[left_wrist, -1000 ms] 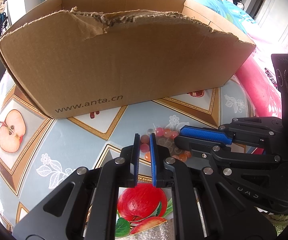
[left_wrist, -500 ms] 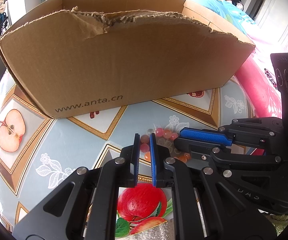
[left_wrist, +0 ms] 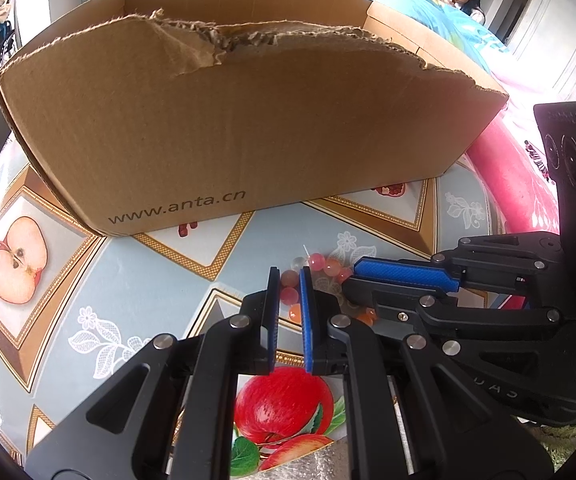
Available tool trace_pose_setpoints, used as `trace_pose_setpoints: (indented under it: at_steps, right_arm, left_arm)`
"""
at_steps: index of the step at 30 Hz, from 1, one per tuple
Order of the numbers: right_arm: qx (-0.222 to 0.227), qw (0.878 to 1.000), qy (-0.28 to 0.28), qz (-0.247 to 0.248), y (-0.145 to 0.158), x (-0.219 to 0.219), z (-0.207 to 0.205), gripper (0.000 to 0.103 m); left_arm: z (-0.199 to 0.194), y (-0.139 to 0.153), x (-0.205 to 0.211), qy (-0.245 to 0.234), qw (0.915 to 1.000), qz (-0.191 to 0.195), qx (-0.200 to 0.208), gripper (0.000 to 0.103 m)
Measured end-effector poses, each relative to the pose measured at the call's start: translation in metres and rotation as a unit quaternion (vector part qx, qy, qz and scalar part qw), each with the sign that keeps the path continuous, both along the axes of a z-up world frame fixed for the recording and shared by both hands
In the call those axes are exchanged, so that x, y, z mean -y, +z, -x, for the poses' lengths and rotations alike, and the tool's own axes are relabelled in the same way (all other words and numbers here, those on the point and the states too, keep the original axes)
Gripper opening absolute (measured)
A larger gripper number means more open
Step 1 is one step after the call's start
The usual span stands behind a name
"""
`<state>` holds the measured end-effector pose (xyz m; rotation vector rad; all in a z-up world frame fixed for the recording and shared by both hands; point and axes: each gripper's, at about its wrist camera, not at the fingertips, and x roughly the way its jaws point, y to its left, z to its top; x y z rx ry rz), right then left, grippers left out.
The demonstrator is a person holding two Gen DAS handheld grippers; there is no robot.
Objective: Organize jewelry
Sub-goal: 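Close the right tool on the bead bracelet while the left tool closes beside it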
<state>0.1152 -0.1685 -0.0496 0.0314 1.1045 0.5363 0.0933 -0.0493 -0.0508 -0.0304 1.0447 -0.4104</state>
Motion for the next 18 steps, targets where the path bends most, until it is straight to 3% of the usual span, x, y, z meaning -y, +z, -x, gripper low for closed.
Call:
trace_pose_setpoints:
  at_steps: [18]
  right_arm:
    - [0.007,1.0,0.005,0.009,-0.001,-0.011,0.002,0.011]
  left_arm:
    - [0.001,0.0,-0.004,0.003,0.9999,0.016,0.002,0.009]
